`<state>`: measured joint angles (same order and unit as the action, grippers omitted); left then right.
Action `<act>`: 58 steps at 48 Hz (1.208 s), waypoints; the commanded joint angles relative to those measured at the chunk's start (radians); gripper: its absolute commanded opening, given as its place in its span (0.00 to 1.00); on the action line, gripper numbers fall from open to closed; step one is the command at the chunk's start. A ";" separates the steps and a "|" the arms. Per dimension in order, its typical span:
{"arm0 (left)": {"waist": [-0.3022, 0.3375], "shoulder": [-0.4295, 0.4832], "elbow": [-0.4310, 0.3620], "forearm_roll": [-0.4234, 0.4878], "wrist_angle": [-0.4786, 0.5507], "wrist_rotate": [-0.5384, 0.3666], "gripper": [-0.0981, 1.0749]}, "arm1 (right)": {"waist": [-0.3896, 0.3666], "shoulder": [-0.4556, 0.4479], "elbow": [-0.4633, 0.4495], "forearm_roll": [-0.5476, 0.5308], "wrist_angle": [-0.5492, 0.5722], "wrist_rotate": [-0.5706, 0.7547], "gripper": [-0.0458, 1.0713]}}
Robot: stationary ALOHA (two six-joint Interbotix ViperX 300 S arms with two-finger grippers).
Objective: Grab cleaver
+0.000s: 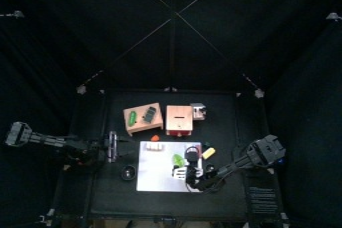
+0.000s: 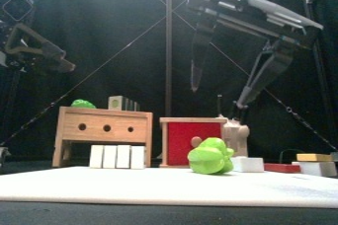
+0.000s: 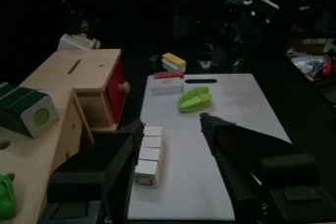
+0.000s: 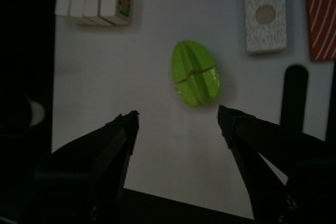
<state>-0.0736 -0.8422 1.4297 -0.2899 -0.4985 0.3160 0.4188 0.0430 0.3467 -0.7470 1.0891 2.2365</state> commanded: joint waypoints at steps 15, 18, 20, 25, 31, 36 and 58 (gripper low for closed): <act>-0.002 0.002 -0.029 0.002 -0.006 0.006 0.82 | -0.037 -0.377 0.207 -0.179 0.080 -0.316 0.90; 0.005 0.002 -0.035 0.002 -0.006 0.011 0.82 | -0.072 -0.437 0.236 -0.221 0.080 -0.328 0.89; 0.012 0.003 -0.043 0.002 -0.008 0.014 0.82 | -0.115 -0.485 0.253 -0.249 0.078 -0.333 0.89; 0.051 0.003 -0.078 0.002 -0.006 0.014 0.82 | -0.230 -0.574 0.276 -0.285 0.034 -0.337 0.89; 0.084 0.011 -0.110 0.002 -0.005 0.014 0.82 | -0.368 -0.629 0.288 -0.290 -0.115 -0.373 0.89; 0.109 0.026 -0.140 0.020 -0.005 0.017 0.82 | -0.462 -0.634 0.265 -0.278 -0.244 -0.411 0.89; 0.161 0.055 -0.178 0.167 0.026 0.014 0.82 | -0.750 -0.465 -0.021 0.195 -0.262 -1.039 0.89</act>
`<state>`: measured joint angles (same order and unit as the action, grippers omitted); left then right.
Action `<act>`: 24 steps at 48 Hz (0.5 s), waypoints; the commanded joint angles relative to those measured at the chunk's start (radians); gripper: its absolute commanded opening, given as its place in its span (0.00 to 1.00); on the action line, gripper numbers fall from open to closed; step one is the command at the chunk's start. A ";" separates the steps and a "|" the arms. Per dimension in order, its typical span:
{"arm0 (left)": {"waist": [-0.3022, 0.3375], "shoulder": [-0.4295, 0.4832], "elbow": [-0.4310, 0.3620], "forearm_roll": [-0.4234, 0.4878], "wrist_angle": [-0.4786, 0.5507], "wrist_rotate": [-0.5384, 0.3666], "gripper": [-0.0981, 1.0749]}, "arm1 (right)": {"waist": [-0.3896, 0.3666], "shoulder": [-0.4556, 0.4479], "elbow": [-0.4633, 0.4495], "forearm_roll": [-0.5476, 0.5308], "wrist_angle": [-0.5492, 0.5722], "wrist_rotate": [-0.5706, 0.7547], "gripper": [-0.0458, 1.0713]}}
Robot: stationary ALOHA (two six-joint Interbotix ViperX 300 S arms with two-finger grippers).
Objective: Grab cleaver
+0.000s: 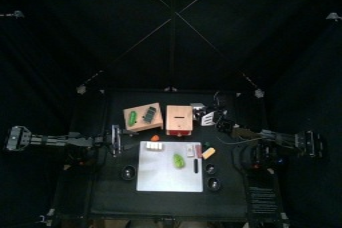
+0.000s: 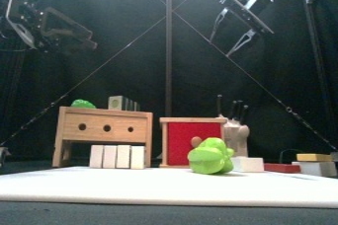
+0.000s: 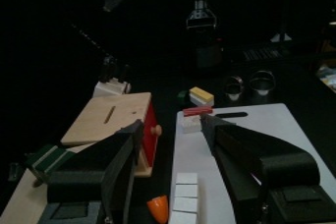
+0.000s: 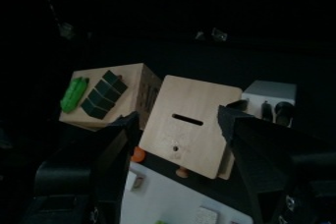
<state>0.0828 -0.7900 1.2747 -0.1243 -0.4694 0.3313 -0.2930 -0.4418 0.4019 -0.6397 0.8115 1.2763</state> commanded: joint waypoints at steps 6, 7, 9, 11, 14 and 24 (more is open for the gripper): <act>0.005 0.003 -0.014 0.000 -0.003 -0.005 0.82 | -0.072 0.080 -0.133 0.163 0.043 -0.153 0.89; 0.005 0.005 -0.012 -0.002 -0.005 -0.005 0.82 | -0.075 0.089 -0.143 0.166 0.051 -0.164 0.89; 0.005 0.005 -0.011 -0.003 -0.003 -0.006 0.82 | -0.083 0.109 -0.166 0.170 0.075 -0.181 0.89; 0.006 0.003 -0.008 -0.006 -0.003 -0.006 0.82 | -0.095 0.137 -0.199 0.169 0.126 -0.204 0.89; 0.005 0.003 -0.006 -0.012 -0.003 -0.006 0.82 | -0.101 0.170 -0.238 0.167 0.212 -0.232 0.89; 0.005 0.005 0.006 -0.015 -0.003 -0.006 0.82 | -0.094 0.278 -0.299 0.198 0.345 -0.350 0.89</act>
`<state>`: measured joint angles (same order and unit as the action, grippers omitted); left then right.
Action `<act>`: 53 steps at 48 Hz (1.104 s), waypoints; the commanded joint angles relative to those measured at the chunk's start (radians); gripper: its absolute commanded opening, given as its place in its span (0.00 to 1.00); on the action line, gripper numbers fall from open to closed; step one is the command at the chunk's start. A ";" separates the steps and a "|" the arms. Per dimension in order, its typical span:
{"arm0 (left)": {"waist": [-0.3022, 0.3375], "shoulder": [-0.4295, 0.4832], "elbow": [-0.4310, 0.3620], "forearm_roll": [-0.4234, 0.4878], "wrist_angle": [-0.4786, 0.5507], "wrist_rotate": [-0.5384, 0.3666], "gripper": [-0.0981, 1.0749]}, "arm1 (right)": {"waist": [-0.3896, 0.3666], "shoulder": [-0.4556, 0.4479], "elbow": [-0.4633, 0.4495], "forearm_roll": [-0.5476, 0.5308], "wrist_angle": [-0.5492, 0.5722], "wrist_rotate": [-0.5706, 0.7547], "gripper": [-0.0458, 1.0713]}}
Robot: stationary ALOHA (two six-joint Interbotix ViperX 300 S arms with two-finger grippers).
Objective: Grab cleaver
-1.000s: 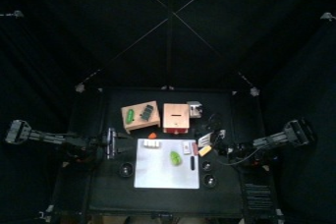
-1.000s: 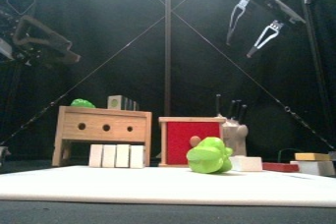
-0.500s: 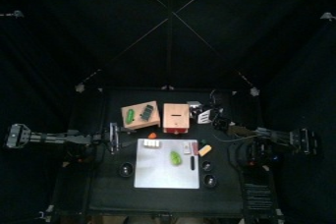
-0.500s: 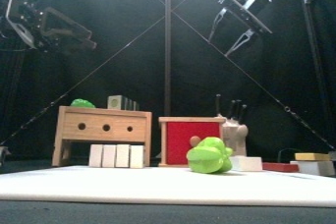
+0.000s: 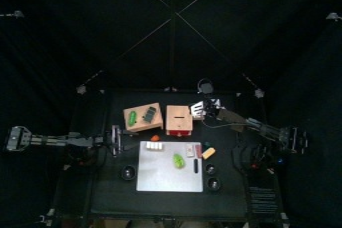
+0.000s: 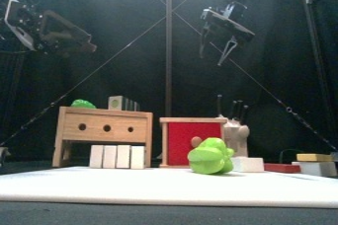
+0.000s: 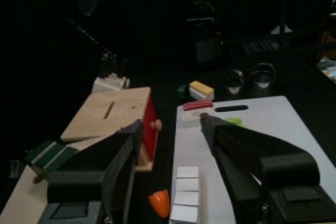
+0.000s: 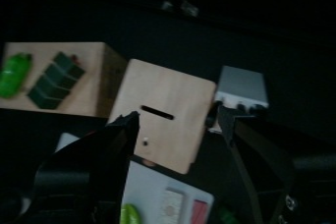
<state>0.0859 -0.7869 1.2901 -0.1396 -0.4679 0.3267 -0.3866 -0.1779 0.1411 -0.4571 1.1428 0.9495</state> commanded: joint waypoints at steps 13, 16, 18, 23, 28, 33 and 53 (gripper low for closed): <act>0.002 0.002 0.002 -0.009 -0.005 -0.005 0.82 | -0.014 0.074 0.002 0.040 -0.037 -0.029 0.89; 0.002 0.002 0.005 -0.015 -0.005 -0.003 0.82 | -0.014 0.078 0.026 0.040 -0.038 -0.025 0.89; 0.002 0.002 0.006 -0.021 -0.005 -0.003 0.82 | -0.014 0.081 0.040 0.038 -0.041 -0.020 0.89; 0.002 0.000 0.008 -0.029 -0.005 -0.003 0.82 | -0.020 0.089 0.072 0.029 -0.058 0.003 0.89; 0.002 0.000 0.009 -0.034 -0.005 -0.003 0.82 | -0.032 0.091 0.095 0.005 -0.095 0.038 0.89; 0.002 0.002 0.009 -0.035 -0.005 -0.003 0.82 | -0.044 0.091 0.112 0.002 -0.110 0.044 0.88; 0.002 0.002 0.012 -0.035 -0.005 -0.005 0.82 | -0.071 0.107 0.126 0.020 -0.153 0.046 0.75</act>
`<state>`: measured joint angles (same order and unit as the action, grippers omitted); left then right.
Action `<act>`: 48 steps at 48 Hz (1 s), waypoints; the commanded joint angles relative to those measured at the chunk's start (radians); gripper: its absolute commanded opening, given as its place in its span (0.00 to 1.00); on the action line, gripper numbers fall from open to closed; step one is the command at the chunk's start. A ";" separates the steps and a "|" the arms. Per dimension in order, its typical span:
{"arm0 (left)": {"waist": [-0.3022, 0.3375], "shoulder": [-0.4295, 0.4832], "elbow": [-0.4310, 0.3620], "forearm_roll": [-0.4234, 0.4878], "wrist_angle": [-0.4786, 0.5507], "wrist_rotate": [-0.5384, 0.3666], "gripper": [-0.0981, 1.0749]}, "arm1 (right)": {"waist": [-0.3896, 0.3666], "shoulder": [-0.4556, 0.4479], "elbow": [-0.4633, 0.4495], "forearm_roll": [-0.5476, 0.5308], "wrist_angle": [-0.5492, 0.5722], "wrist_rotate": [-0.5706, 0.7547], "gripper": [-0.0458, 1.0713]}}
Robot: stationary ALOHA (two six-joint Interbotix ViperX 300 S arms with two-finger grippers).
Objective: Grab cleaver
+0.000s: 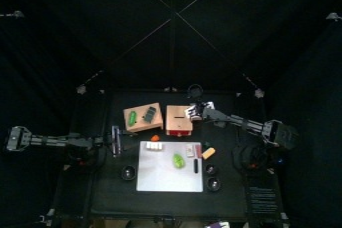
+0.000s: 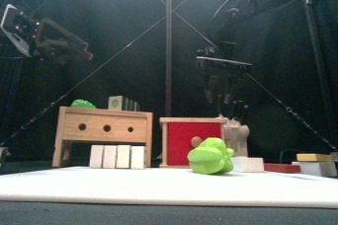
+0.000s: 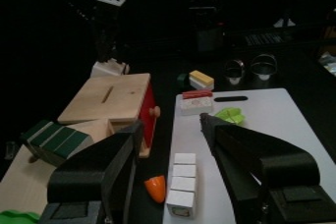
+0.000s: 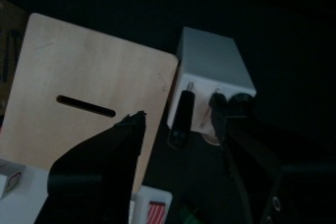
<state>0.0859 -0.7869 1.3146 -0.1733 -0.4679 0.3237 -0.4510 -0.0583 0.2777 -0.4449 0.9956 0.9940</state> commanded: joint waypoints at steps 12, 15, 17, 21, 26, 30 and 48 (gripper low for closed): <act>0.002 0.002 -0.009 -0.002 -0.005 0.000 0.82 | -0.008 -0.008 -0.008 0.015 -0.008 0.002 0.63; 0.002 0.002 -0.009 -0.002 -0.005 0.000 0.82 | -0.008 -0.006 -0.008 0.015 -0.006 0.002 0.63; 0.002 0.000 -0.009 -0.002 -0.005 0.000 0.82 | -0.008 -0.006 -0.006 0.015 -0.006 0.002 0.62; 0.002 0.002 -0.009 -0.002 -0.005 0.000 0.82 | -0.009 -0.005 -0.006 0.012 -0.006 0.002 0.62; 0.002 0.000 -0.009 -0.002 -0.003 0.000 0.82 | -0.008 -0.005 -0.012 0.012 -0.002 0.002 0.61; 0.002 0.000 -0.009 -0.002 0.002 0.000 0.82 | -0.008 -0.005 -0.018 0.011 0.006 0.002 0.61; 0.002 0.002 -0.009 -0.002 0.006 0.000 0.82 | 0.005 -0.005 -0.058 -0.017 0.086 0.002 0.61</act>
<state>0.0859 -0.7885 1.3177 -0.1733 -0.4587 0.3237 -0.4510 -0.0445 0.2577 -0.4541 1.0769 0.9971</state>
